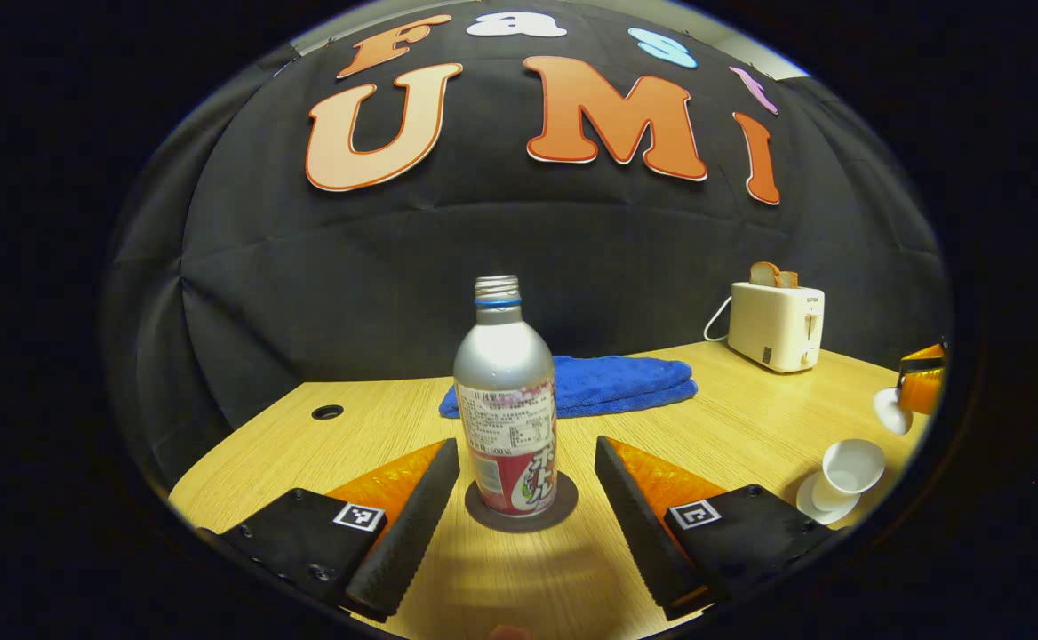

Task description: Open the teacup lid with one hand, grasp the water bottle and pour water into the teacup with the other hand; after pouring, place the water bottle on the coaster and then close the teacup lid.

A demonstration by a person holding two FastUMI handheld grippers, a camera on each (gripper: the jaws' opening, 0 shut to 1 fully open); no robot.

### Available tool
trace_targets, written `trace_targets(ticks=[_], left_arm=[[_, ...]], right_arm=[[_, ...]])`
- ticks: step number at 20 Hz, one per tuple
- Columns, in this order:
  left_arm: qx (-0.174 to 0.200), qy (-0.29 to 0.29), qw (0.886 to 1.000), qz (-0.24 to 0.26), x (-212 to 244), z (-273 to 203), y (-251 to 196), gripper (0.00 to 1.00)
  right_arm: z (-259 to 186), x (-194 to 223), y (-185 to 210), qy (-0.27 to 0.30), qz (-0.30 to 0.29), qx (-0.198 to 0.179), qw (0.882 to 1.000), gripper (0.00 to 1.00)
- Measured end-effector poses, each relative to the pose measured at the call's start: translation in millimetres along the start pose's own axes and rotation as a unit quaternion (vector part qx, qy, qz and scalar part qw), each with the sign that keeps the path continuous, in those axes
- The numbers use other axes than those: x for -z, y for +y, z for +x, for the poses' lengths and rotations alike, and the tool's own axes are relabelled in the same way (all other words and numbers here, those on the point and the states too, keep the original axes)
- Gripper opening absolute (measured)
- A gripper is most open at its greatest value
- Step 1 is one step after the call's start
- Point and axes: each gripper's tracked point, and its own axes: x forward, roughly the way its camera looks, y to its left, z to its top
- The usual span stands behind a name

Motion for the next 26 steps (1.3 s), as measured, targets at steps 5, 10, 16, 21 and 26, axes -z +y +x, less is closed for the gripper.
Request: trace_targets(ticks=[5, 10, 16, 21, 26], left_arm=[[-0.013, -0.024, 0.999, 0.023, -10.7, -34.6, 4.8, 1.0], [-0.023, -0.061, 0.997, 0.04, -32.5, -59.9, 9.4, 1.0], [-0.028, -0.067, 0.996, 0.042, -30.6, -66.8, 11.2, 1.0], [-0.033, -0.066, 0.997, 0.026, -29.0, -67.9, 11.3, 1.0], [-0.046, -0.101, 0.994, 0.013, -54.8, -80.6, 12.5, 1.0]], right_arm=[[14.4, 14.4, 16.9, 0.015, 0.015, -0.018, 1.0, 0.25], [24.8, 27.6, 24.1, 0.028, 0.02, -0.021, 0.999, 0.25], [28.7, 36.9, 21.1, 0.037, 0.023, -0.012, 0.999, 0.25], [27.0, 36.2, 19.0, 0.038, 0.012, -0.007, 0.999, 0.29], [19.9, 12.8, 19.5, 0.011, 0.029, -0.008, 0.999, 0.51]])
